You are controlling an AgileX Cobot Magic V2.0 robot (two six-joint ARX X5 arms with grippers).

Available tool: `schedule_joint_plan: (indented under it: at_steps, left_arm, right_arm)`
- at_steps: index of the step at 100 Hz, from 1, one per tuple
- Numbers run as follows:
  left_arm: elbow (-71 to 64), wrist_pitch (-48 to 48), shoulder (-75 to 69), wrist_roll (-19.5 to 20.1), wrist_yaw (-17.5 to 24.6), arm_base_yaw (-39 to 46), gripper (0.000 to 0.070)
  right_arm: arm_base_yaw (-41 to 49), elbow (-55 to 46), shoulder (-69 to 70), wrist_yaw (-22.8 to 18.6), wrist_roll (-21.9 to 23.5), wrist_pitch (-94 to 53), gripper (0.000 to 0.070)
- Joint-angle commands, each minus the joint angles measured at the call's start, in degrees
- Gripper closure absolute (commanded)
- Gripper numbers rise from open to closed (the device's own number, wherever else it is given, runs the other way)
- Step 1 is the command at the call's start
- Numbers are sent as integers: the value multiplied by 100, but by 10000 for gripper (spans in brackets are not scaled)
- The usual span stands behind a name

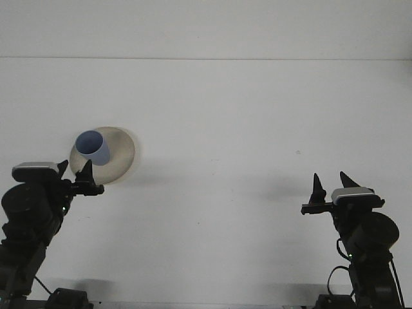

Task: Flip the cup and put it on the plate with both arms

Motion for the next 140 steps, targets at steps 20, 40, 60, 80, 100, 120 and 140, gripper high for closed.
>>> schedule_joint_plan:
  at_steps: [20, 40, 60, 80, 100, 120, 140]
  left_arm:
    - [-1366, 798, -857, 448, 17, -20, 318]
    - [-1674, 793, -1016, 282, 17, -20, 318]
    - [-1674, 918, -1016, 210, 17, -20, 354]
    - [-1674, 927, -1016, 212, 17, -20, 700]
    - [-1674, 927, -1045, 210, 17, -20, 693]
    - [-1672, 927, -1049, 210, 17, -20, 689]
    - [-1672, 927, -1053, 210, 17, -20, 689]
  right_arm:
    - [9, 24, 13, -13, 61, 66, 261]
    - [9, 24, 13, -13, 59, 68, 261]
    - [9, 24, 13, -11, 57, 68, 263]
    - [9, 24, 13, -11, 57, 63, 625]
    - [9, 24, 13, -11, 57, 68, 700]
    - [9, 24, 13, -11, 57, 70, 700]
    - [9, 24, 13, -11, 57, 68, 700]
